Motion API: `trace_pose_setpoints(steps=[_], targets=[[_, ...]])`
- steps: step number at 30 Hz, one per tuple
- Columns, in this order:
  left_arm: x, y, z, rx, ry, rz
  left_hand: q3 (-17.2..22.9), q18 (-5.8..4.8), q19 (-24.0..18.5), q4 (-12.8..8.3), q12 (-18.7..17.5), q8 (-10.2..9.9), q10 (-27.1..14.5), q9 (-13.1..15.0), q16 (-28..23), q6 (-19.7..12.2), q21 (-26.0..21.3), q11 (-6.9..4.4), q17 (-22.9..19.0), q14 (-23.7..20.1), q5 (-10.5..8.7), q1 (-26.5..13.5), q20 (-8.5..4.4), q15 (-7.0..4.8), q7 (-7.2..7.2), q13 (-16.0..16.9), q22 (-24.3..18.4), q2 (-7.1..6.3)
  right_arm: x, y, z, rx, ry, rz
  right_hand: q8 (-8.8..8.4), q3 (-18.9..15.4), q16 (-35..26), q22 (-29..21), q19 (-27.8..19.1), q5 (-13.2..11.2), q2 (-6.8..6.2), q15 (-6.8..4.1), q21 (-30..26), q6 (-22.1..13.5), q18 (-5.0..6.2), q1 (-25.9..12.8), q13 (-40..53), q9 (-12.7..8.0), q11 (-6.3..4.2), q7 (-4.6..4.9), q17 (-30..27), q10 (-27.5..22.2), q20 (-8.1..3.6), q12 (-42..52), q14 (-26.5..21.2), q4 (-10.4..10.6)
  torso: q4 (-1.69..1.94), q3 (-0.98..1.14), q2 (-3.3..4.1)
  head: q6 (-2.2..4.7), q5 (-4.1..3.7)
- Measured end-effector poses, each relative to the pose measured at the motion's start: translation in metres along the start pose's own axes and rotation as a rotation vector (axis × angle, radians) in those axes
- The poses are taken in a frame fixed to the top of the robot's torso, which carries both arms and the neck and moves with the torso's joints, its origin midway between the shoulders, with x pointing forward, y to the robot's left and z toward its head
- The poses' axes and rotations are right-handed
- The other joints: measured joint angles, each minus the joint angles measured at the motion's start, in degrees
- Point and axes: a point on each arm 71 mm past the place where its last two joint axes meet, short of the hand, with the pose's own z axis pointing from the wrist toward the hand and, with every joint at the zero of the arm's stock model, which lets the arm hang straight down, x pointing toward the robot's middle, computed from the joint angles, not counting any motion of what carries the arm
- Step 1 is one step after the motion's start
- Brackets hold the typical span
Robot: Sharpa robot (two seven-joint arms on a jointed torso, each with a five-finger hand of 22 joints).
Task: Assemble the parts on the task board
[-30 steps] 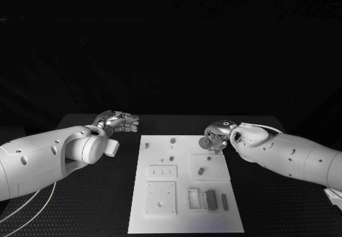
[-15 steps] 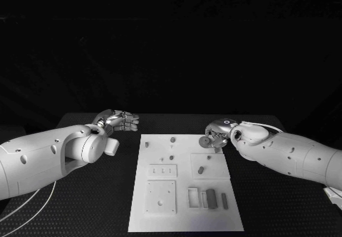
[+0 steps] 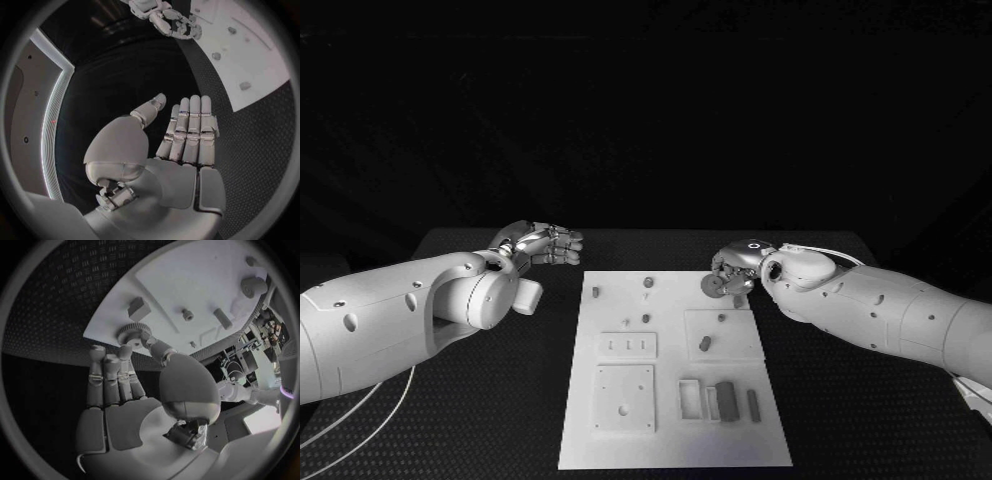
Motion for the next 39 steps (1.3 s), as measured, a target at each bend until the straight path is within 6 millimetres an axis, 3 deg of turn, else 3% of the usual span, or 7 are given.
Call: trace_pose_setpoints(steps=[11,16,25,34,36,39], targets=[[0.0008,-0.0002,0.0008,0.001,0.002,0.001,0.0,0.0,0.0,0.0,0.0,0.0,0.0,0.0,-0.23,0.0,0.0,0.0,0.05,0.0,0.0,0.0,0.0,0.0,0.0,-0.01,-0.01,0.0,0.0023,0.0028,0.0014,-0.005,0.01,0.008,0.0,-0.38,0.32,0.0,-0.01,0.0,0.21,0.08,0.35,0.0,0.0,-0.21,0.0,-0.05,-0.07,0.0,-0.01,-0.06,0.01,0.21,-0.08,-0.71,-0.03,0.0,-0.02,-0.37,0.09],[0.0005,-0.0002,0.0008,0.0,0.002,0.002,0.0,0.0,0.0,0.0,0.0,0.0,0.0,0.0,-0.23,0.0,0.0,0.0,0.1,0.0,0.0,0.0,0.0,0.0,0.0,0.04,-0.01,0.0,0.0027,0.0027,0.0017,-0.005,0.015,0.012,-0.54,-0.38,0.46,0.0,-0.34,0.0,-1.41,-0.02,0.36,0.0,0.0,-0.9,-0.01,-0.39,-0.08,0.0,-0.11,-0.08,0.12,0.21,-0.3,-0.71,-0.07,0.0,-0.09,-0.49,0.1],[0.0008,-0.0003,0.001,0.0,0.003,0.002,0.0,0.0,0.0,0.0,0.0,-0.22,0.0,0.0,-0.23,0.0,0.0,0.0,0.15,0.0,0.0,0.0,0.0,0.0,0.0,0.04,-0.02,0.0,0.0024,0.0044,0.0039,-0.007,0.02,0.023,-1.44,-0.21,0.55,0.0,-0.97,0.0,-2.82,0.37,0.37,0.0,0.02,-1.42,-0.2,-1.09,-0.1,-0.01,-0.45,-0.1,0.35,0.2,-1.13,-0.54,-0.07,0.0,-0.13,-0.58,0.06],[0.0008,-0.0003,0.0008,0.0,0.004,0.002,0.0,0.0,0.0,0.0,0.0,-0.22,0.0,-0.05,-0.23,0.0,0.0,0.0,0.15,0.0,0.0,0.0,0.0,0.0,0.0,0.03,-0.02,0.0,0.0021,0.0066,0.0054,-0.013,0.024,0.031,-1.71,0.18,0.72,0.0,-1.28,0.0,-2.77,0.63,0.39,-0.01,0.11,-1.37,-0.26,-1.27,-0.14,0.0,-0.54,-0.14,0.46,0.45,-1.4,-0.62,-0.01,0.02,-0.13,-0.71,0.13],[0.0007,-0.0001,0.0008,0.0,0.004,0.002,0.0,0.0,0.0,0.0,0.0,-0.22,0.0,-0.05,-0.23,0.0,-0.23,0.0,0.2,0.0,0.0,0.0,0.0,0.0,0.0,0.03,-0.02,0.0,0.002,0.0069,0.0055,-0.014,0.024,0.032,-1.71,0.27,1.03,0.0,-1.45,0.0,-2.18,0.67,0.45,-0.01,0.14,-0.78,-0.26,-1.36,-0.15,0.01,-0.54,-0.15,0.44,0.56,-1.44,-0.71,-0.01,0.02,-0.13,-0.75,0.14],[0.0008,-0.0001,0.0008,0.0,0.004,0.002,0.0,0.0,0.0,0.0,0.0,-0.22,0.0,-0.04,-0.23,0.0,-0.23,0.0,0.2,0.0,0.0,0.0,0.0,0.0,0.0,0.03,-0.03,0.0,0.002,0.007,0.0055,-0.016,0.025,0.034,-1.0,0.18,1.53,0.0,-1.45,0.0,-0.19,0.55,0.77,0.0,0.18,-0.3,-0.26,-1.29,-0.15,0.0,-0.54,-0.15,0.44,1.01,-1.66,-1.57,-0.02,0.01,-0.12,-0.83,0.16]])
